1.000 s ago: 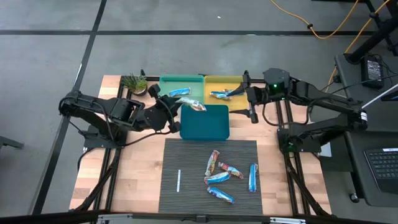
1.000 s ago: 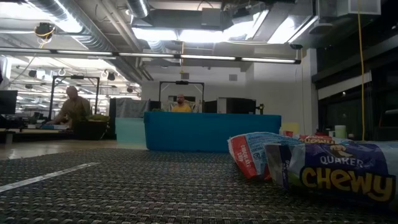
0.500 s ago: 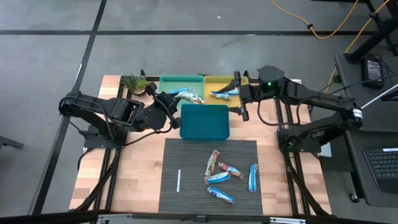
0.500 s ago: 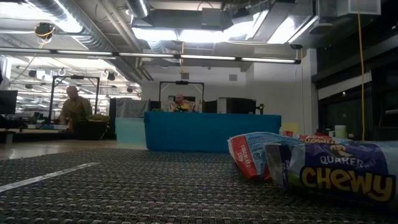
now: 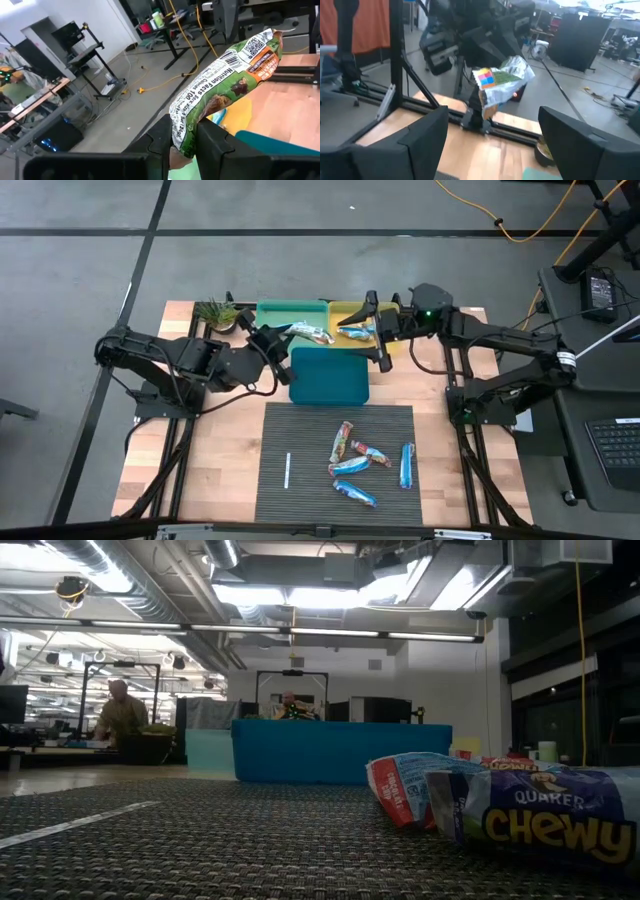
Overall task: Pick and place Granola Bars by type
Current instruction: Put the yellow granola bar into the yellow bin
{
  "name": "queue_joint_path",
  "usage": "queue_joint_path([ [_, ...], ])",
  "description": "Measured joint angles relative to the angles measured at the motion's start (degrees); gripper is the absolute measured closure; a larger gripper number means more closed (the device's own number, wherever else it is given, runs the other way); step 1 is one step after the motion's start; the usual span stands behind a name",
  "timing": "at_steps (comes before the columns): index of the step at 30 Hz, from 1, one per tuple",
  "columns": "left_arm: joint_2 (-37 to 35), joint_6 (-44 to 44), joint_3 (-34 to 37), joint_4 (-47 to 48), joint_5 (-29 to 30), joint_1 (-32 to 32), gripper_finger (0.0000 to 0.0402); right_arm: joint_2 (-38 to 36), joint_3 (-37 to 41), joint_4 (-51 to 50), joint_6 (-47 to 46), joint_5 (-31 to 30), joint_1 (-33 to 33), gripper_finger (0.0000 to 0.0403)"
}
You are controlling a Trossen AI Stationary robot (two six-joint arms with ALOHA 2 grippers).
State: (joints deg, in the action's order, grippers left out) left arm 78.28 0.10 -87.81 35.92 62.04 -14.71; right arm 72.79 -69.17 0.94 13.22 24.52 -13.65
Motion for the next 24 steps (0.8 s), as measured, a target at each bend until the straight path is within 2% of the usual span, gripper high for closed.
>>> queue_joint_path([
  [9, 0.35, 0.72, 0.04, -1.92, -2.19, 2.89, 0.0343, 1.95, -0.02, 5.65, -0.83, 0.56, 3.17, 0.0092],
  [13, 0.96, 0.74, 0.06, -2.56, -5.01, 4.00, 0.0343, 2.60, 0.00, 6.50, -0.82, -2.31, 4.11, 0.0092],
  [19, 1.74, 4.94, 0.09, -6.94, -5.54, 4.10, 0.0343, 2.85, -0.02, 7.16, -0.80, -6.62, 4.18, 0.0092],
  [24, 2.40, 7.84, 0.09, -10.66, -6.31, 4.05, 0.0343, 2.91, -0.02, 7.12, -0.78, -6.93, 4.16, 0.0092],
])
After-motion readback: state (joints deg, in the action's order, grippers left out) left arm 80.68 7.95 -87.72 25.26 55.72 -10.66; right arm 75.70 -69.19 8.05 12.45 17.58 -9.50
